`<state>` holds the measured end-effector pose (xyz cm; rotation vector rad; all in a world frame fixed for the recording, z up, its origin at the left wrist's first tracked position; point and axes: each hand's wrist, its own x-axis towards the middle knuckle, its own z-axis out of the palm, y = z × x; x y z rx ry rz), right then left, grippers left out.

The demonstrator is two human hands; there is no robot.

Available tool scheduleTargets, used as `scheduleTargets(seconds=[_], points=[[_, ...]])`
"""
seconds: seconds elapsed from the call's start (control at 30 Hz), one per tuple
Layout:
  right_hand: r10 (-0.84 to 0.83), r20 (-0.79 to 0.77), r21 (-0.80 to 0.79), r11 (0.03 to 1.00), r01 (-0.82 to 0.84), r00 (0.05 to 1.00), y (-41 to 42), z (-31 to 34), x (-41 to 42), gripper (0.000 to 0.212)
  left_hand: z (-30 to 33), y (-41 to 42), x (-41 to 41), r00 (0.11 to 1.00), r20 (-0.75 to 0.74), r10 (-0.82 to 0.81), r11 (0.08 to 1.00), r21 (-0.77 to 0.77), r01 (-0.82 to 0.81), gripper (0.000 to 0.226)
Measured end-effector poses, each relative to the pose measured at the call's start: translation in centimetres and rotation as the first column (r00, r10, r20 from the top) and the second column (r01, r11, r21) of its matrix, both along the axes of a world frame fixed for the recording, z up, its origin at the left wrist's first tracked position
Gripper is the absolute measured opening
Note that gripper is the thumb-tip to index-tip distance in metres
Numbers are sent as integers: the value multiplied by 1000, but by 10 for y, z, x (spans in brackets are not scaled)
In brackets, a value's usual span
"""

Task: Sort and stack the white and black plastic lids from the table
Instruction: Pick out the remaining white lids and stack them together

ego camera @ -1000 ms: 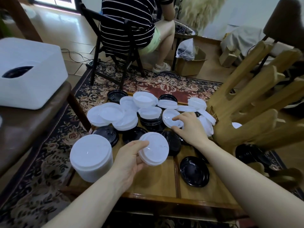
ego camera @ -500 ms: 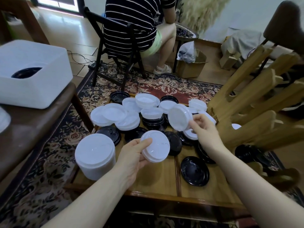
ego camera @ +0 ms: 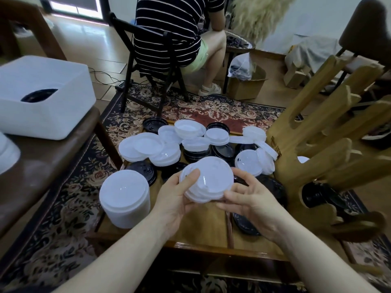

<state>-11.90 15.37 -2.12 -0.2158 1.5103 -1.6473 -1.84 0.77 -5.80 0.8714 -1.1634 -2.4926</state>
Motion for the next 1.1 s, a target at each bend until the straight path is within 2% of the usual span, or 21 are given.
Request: scheduleTargets(seconds=[0.07,0.1,0.13,0.2,0.27,0.37,0.43,0.53,0.63,0.87,0.97,1.1], points=[[143,-115,123,984,-129,983,0,-2,-1,67,-2,-2,0,1000,24,2,1000,-16,-2,54],[231,-221,214,959,-184,948,1,-4,-3,70,-3,-3,0,999,34,-4,1000,-22,5,55],[324,-365,326,923,-207,873,3,-7,-5,77,-3,-4,0,999,44,-16,999,-31,17,53],[464,-623,476,864,-166,630,6,-12,-10,102,-4,-5,-1,997,71,-40,997,-63,45,41],[498,-753,459,866,-199,430,8,-13,-14,110,-6,-2,-2,992,107,-60,992,-100,71,33],[491,-827,414,862,-293,274,7,-13,-17,88,-6,3,-3,992,99,-75,992,-95,84,36],[469,-834,404,877,-258,289,4,-12,-14,81,-4,3,-3,995,78,-56,998,-33,58,34],[366,-830,338,930,-142,422,-1,-13,-9,80,-2,2,-3,998,37,-52,998,42,50,33],[256,-834,294,956,0,489,-5,-14,-6,77,1,5,-3,997,-18,-73,995,64,74,34],[330,-809,378,926,0,487,-8,-12,0,75,5,7,-1,990,-64,-122,989,72,126,40],[316,-815,377,926,30,487,-10,-11,4,71,4,8,0,982,-65,-175,984,-49,172,42],[324,-806,393,919,38,496,-12,-13,10,71,3,12,-1,989,-40,-140,987,-81,136,20]])
